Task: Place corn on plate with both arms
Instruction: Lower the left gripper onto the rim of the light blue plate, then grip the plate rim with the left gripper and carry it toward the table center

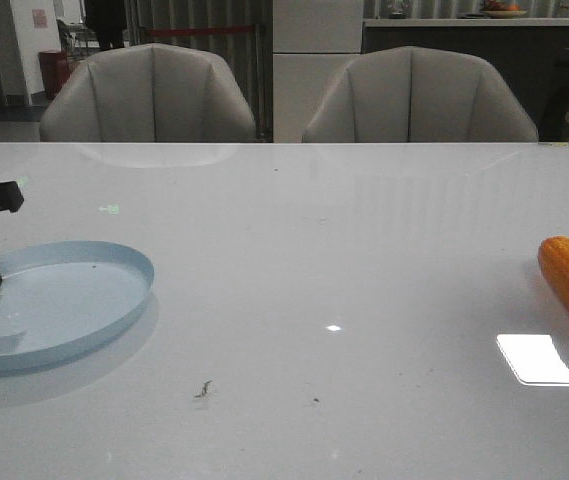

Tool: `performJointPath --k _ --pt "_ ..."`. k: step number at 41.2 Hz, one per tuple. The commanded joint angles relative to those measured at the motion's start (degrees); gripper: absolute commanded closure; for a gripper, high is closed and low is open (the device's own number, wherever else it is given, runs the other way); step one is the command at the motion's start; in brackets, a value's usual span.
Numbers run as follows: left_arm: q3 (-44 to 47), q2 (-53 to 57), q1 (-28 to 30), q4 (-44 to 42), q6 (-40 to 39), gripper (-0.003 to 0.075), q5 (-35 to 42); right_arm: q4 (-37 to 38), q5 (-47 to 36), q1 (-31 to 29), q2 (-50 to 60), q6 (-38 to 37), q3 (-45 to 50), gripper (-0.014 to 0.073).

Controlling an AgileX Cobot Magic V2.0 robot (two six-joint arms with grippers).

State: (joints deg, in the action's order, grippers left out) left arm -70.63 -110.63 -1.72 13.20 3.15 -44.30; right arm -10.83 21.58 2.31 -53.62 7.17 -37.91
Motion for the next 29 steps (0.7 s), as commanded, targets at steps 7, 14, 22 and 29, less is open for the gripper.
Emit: performJointPath --k 7,14,22,29 --pt "-1.53 2.42 -0.04 0.9 -0.01 0.0566 0.38 0.19 -4.48 0.04 0.3 0.46 -2.08 0.0169" --pt "-2.28 2.42 -0.04 0.9 -0.01 0.0617 0.48 0.19 -4.48 0.04 0.3 0.46 -2.08 0.0169" --pt "-9.18 2.42 -0.04 1.7 -0.01 0.0617 -4.88 0.19 -4.48 0.04 0.3 0.46 -2.08 0.0169" --pt "-17.65 2.42 -0.16 7.18 -0.01 0.0617 -11.13 0.19 -4.48 0.04 0.3 0.46 -2.08 0.0169"
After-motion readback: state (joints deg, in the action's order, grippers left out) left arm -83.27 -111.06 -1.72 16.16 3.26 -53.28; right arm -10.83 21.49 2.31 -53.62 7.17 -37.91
